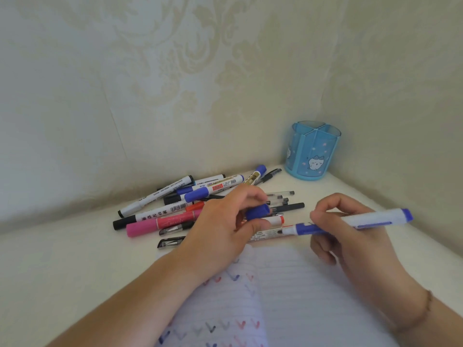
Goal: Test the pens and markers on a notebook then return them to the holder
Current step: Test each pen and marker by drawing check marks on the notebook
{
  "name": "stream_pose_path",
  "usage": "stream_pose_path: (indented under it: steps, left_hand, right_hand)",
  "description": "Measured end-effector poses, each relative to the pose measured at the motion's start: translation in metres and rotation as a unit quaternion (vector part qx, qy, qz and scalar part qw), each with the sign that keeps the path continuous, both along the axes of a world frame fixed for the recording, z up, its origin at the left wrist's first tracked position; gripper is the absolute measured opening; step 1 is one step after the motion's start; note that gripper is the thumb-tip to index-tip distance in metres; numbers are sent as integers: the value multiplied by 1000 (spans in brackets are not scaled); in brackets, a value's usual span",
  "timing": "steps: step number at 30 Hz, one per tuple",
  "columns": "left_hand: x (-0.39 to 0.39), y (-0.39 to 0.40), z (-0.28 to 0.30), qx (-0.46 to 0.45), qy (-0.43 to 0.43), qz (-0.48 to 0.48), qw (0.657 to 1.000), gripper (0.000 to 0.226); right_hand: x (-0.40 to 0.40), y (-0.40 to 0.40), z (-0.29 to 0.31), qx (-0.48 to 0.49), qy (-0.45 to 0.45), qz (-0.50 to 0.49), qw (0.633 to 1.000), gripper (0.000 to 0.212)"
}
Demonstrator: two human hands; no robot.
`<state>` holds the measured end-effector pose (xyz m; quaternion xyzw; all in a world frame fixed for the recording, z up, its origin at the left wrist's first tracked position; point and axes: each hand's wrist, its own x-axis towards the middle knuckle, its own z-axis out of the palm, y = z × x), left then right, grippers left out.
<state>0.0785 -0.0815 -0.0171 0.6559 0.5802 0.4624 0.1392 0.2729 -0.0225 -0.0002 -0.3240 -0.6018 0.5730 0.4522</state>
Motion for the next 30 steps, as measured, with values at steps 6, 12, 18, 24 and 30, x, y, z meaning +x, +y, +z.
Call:
stream_pose_path:
  steps: [6,12,18,24,30]
  left_hand:
    - [0,-1,1,7,0,-5,1000,19]
    - [3,-3,1,42,-3,-34,999,23]
    - [3,-5,1,84,9,-52,995,22]
    - [11,-5,-1,69,-68,-74,993,14]
    - [21,-9,5,61,-144,-89,984,12]
  right_hand:
    - [4,2,1,1,80,95,992,48]
    - [3,3,3,19,77,73,994,49]
    - [5,-1,8,50,40,53,996,52]
    - [-6,-11,4,52,38,25,998,28]
    - [-15,-15,4,54,53,-39,996,30]
